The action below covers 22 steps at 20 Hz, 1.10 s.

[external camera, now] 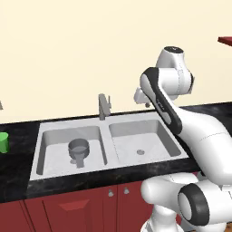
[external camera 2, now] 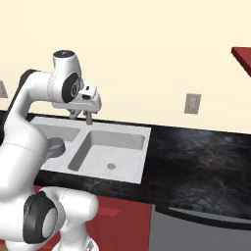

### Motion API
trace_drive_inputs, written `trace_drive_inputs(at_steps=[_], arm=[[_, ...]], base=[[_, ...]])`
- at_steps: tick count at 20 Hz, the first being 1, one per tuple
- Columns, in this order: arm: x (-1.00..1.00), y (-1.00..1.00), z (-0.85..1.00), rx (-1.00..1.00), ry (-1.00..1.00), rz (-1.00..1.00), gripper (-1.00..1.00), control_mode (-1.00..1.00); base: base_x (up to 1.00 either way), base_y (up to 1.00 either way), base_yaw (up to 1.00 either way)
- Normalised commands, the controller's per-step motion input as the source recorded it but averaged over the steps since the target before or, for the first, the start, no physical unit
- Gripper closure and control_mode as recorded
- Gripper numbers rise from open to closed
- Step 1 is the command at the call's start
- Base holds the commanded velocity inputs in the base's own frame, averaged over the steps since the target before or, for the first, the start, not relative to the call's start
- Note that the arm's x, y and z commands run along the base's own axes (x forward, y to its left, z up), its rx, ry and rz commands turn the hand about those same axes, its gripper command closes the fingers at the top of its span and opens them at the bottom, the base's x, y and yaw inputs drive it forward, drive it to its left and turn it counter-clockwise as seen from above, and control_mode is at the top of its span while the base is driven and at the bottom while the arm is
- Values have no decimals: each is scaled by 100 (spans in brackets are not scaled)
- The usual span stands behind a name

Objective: Move any existing items from the left basin to the right basin for drying. Then move the cup from the counter to the left basin of the sink for washing.

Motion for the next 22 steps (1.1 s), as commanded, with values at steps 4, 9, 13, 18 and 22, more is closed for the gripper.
trace_drive_inputs(at_steps=[4, 9, 13, 18, 22], arm=[[0, 0, 0, 0, 0, 0, -100, 100], [0, 0, 0, 0, 0, 0, -100, 100], [0, 0, 0, 0, 0, 0, -100, 100], [0, 0, 0, 0, 0, 0, -100, 100], [0, 0, 0, 0, 0, 0, -100, 100]], base=[[-4, 0, 0], [-3, 36, -2], [0, 66, -4], [0, 64, -3], [0, 46, 0]])
